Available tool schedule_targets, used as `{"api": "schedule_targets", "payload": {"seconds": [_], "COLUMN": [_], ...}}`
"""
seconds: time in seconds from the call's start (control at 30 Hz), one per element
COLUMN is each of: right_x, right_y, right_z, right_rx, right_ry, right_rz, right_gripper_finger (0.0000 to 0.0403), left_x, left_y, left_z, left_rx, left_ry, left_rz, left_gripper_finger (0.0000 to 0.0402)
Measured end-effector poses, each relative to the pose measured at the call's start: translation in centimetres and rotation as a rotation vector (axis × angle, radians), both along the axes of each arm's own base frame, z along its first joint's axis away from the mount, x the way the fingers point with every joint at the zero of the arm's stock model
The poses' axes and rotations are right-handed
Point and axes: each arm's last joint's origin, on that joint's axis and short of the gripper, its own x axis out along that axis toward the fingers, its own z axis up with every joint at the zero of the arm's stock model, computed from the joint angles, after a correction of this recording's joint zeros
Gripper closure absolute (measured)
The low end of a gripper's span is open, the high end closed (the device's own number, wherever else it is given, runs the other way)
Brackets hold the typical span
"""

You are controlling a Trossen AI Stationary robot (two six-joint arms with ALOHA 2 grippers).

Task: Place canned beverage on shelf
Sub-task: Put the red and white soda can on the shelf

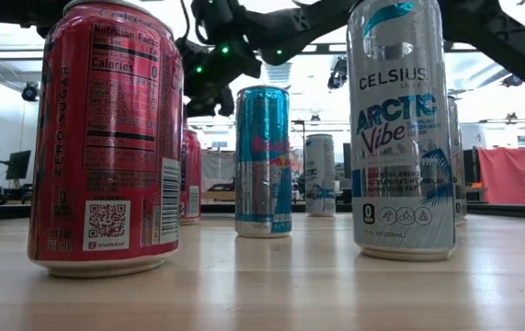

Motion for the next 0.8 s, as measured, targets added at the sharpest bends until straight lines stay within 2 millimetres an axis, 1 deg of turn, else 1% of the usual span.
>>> {"api": "schedule_targets", "payload": {"seconds": [0.1, 0.27, 0.47, 0.67, 0.8], "right_x": [0.3, 0.6, 0.6, 0.5, 0.4], "right_y": [-0.2, -0.6, -0.8, -0.9, -1.2], "right_z": [-0.5, -2.1, -2.6, -3.0, -3.1], "right_rx": [0.026, 0.059, 0.066, 0.054, 0.073], "right_ry": [-0.007, 0.014, 0.014, 0.029, 0.027], "right_rz": [-0.029, -0.057, -0.089, -0.158, -0.178], "right_gripper_finger": [0.0111, 0.0111, 0.0111, 0.011, 0.0093], "left_x": [0.1, 0.1, 0.1, 0.1, 0.1], "left_y": [0.0, 0.0, 0.0, 0.0, 0.0], "left_z": [-0.1, -0.1, -0.1, -0.2, -0.2], "left_rx": [0.001, 0.002, -0.009, -0.009, -0.006], "left_ry": [0.009, 0.011, 0.015, 0.02, 0.029], "left_rz": [0.0, 0.002, 0.016, 0.021, 0.023], "left_gripper_finger": [0.0031, 0.0031, 0.0031, 0.0031, 0.0031]}}
